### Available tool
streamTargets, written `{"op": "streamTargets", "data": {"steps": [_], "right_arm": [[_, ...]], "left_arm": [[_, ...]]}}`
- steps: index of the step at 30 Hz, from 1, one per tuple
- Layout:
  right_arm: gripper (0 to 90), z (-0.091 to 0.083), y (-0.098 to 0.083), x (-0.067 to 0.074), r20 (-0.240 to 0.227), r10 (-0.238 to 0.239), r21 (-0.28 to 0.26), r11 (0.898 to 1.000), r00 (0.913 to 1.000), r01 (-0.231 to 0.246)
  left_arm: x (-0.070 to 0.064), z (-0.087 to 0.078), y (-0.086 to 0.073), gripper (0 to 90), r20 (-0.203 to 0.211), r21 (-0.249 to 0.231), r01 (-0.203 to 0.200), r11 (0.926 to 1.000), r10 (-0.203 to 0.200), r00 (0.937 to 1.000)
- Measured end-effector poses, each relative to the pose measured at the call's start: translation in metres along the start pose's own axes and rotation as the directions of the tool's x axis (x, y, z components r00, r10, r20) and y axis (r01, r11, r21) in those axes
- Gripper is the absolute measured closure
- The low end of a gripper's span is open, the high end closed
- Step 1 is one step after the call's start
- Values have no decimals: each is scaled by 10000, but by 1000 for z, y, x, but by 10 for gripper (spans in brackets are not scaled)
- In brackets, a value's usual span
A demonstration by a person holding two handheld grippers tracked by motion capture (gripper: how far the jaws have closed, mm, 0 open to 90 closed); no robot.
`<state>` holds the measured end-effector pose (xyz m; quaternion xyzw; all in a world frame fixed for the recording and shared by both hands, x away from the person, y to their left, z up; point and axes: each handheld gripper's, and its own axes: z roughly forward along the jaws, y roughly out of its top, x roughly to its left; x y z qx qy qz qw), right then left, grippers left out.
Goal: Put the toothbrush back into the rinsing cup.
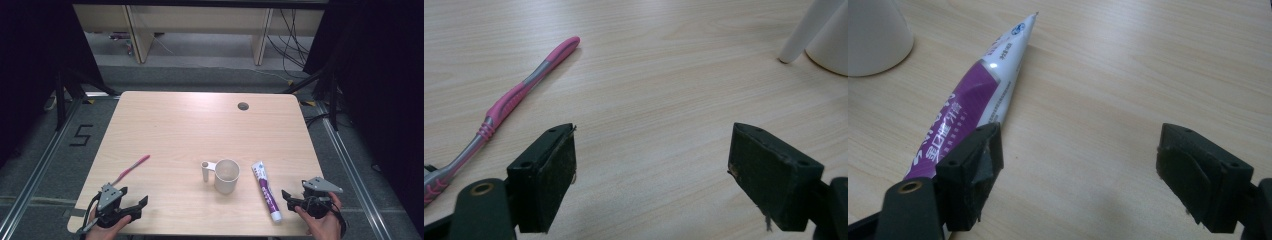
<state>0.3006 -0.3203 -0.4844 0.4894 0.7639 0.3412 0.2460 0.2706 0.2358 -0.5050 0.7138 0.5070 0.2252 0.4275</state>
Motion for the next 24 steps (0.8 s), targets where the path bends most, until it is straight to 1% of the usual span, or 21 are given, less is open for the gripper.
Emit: {"op": "streamTargets", "data": {"steps": [3, 4, 5, 6, 10, 15, 20, 24], "right_arm": [[206, 0, 0, 0, -16, 55, 70, 10000, 10000, -55], [207, 0, 0, 0, -87, 170, 57, 9998, 9998, -169], [207, 0, 0, 0, -87, 170, 57, 9998, 9998, -169], [208, -1, 0, -1, -49, 66, 30, 10000, 10000, -66], [210, 0, 0, 0, -72, 106, 47, 9999, 9999, -106], [213, 0, 0, -1, -64, 87, -75, 9999, 9999, -87], [220, 0, 0, -1, -92, 76, 10, 10000, 9999, -76], [221, -1, 0, -1, -113, 92, -16, 10000, 9999, -93]], "left_arm": [[0, -1, 1, 188, -93, -5, 26, 10000, -26, 10000], [1, 0, 1, 188, -143, -83, -38, 10000, 37, 9999], [1, 0, 1, 189, -143, -83, -38, 10000, 37, 9999], [1, 0, 2, 189, -148, -89, -48, 9999, 47, 9999], [2, 2, 6, 191, -225, -151, -113, 9998, 110, 9997], [4, 5, 11, 198, -347, -207, -62, 9998, 54, 9994], [8, 9, 18, 234, -412, -382, -87, 9992, 72, 9991], [14, 14, 28, 269, -443, -454, 83, 9989, -103, 9990]]}}
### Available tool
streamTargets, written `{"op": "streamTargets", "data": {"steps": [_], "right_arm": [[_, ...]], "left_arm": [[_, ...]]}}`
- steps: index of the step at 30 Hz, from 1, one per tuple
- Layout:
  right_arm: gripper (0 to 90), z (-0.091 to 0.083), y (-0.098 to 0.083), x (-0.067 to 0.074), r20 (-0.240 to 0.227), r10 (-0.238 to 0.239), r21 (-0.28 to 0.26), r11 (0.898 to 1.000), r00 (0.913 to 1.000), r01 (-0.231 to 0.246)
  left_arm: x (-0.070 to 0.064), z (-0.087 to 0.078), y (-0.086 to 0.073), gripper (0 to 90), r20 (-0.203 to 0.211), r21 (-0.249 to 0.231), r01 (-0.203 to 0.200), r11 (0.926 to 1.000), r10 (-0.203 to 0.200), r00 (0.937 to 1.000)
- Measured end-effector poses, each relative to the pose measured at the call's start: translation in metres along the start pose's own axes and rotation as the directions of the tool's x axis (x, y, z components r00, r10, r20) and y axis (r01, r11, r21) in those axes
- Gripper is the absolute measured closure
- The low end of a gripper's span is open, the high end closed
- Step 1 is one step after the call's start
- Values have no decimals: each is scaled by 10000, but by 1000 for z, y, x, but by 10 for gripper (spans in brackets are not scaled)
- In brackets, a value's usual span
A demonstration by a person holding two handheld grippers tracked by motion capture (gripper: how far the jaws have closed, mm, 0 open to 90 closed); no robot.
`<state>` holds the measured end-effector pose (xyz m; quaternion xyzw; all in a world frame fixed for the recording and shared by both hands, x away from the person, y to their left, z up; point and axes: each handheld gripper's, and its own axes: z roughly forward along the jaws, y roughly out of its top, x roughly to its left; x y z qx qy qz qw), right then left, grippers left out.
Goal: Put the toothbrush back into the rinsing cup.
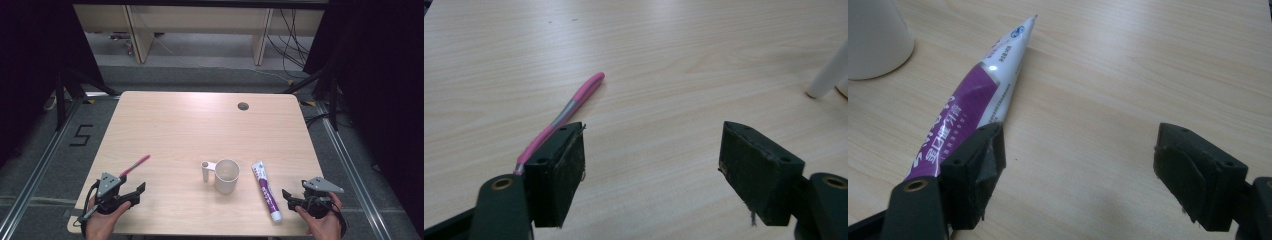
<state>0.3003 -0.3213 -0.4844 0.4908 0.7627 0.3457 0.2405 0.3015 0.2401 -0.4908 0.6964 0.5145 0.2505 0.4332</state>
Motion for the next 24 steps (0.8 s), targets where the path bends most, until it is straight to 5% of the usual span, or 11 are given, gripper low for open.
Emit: {"op": "streamTargets", "data": {"steps": [4, 15, 24], "right_arm": [[221, 0, -1, -1, 29, -11, 23, 10000, 10000, 11], [228, 2, -2, -2, -102, 61, 9, 10000, 9999, -61], [233, 2, -2, -2, -210, 130, 40, 9999, 9997, -129]], "left_arm": [[3, 7, 7, 318, -33, -39, 52, 10000, -53, 10000], [15, 35, 25, 777, -432, -224, -725, 9971, 714, 9965], [29, 54, 38, 895, -779, 215, -571, 9981, 586, 9952]]}}
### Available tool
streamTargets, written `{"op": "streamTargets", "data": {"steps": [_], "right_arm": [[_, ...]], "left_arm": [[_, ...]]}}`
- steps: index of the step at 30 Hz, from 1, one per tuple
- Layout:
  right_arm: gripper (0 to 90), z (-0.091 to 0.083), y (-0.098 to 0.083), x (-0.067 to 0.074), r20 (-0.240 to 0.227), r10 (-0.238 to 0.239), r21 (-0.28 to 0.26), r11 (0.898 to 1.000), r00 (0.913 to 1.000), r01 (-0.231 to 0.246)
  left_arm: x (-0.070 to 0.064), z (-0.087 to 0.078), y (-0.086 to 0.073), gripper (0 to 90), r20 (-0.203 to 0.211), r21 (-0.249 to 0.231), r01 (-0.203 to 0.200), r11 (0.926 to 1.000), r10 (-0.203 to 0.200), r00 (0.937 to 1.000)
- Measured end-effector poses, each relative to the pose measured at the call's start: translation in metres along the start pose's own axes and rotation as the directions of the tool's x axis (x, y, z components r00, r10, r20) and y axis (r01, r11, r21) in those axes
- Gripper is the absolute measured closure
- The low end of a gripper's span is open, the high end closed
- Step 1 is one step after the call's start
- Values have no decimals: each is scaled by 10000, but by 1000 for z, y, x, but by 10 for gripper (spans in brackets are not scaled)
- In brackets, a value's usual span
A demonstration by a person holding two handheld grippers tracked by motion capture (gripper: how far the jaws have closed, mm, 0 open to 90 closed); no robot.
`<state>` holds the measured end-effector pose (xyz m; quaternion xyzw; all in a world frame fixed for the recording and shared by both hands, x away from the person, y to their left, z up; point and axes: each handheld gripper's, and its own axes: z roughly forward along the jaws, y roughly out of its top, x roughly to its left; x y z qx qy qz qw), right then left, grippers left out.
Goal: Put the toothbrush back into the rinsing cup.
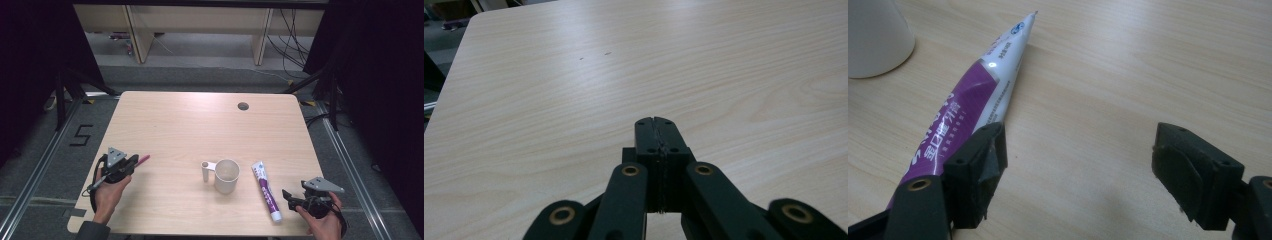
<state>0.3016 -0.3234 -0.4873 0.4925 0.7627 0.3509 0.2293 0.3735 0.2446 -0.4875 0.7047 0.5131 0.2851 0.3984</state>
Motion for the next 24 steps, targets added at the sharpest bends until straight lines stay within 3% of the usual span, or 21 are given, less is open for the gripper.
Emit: {"op": "streamTargets", "data": {"steps": [17, 24], "right_arm": [[233, 0, 0, -1, 38, -46, -21, 10000, 10000, 46], [234, 1, 0, -1, 27, 13, -23, 10000, 10000, -13]], "left_arm": [[17, 26, 2, 895, -195, 573, 668, 9961, -658, 9976], [15, 41, 0, 895, -324, 957, 575, 9937, -546, 9980]]}}
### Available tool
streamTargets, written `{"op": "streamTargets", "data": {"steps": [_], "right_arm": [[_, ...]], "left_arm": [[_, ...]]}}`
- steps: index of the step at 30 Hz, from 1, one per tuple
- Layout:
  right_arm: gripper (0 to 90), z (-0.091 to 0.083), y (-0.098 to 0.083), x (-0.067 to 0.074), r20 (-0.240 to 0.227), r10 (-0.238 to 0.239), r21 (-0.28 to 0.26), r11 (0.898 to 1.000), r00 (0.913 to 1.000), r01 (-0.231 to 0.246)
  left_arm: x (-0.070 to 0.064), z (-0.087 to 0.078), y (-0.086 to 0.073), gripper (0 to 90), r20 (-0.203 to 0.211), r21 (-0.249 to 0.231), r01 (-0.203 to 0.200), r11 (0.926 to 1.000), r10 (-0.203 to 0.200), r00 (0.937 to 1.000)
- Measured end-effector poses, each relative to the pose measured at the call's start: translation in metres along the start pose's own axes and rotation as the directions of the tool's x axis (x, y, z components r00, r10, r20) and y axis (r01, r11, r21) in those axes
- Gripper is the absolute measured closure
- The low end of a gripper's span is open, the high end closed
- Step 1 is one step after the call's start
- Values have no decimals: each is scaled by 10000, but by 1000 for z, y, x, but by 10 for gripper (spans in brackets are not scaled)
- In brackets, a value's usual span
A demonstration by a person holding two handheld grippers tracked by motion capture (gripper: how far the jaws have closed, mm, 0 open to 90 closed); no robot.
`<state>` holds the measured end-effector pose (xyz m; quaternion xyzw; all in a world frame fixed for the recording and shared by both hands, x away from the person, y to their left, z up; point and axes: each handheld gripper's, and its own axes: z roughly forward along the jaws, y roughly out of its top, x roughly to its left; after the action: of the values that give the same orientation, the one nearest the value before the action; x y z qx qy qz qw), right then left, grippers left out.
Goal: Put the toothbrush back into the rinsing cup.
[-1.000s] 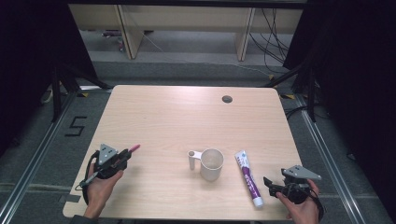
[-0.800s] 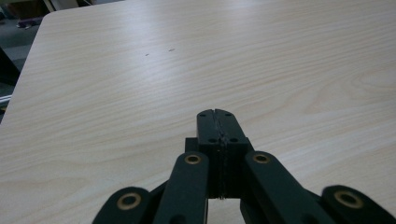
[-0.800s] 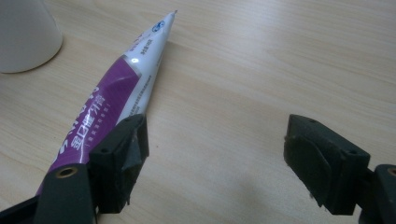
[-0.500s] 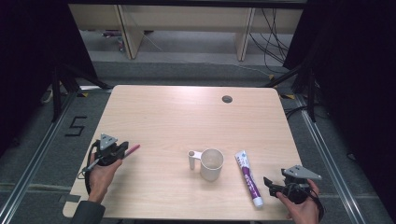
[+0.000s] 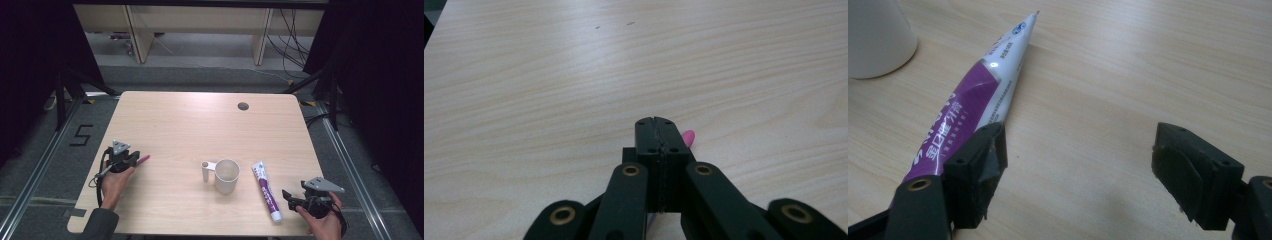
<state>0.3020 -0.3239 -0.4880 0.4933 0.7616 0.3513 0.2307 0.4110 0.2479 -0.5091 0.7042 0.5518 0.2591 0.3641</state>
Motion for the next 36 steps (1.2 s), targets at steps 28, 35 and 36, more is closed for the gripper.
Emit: {"op": "streamTargets", "data": {"steps": [28, 35, 36], "right_arm": [[236, -2, 0, 0, -13, -28, -143, 9999, 10000, 28], [236, -1, 0, -1, -15, -148, -192, 9997, 9999, 148], [236, -1, 1, -1, 3, -171, -191, 9997, 9999, 171]], "left_arm": [[-33, -10, -10, 889, 986, 939, -1558, 9833, 1465, 9843], [-44, -18, -17, 886, 1425, 997, -1903, 9767, 1752, 9742], [-47, -22, -19, 883, 1600, 1047, -2112, 9718, 1932, 9680]]}}
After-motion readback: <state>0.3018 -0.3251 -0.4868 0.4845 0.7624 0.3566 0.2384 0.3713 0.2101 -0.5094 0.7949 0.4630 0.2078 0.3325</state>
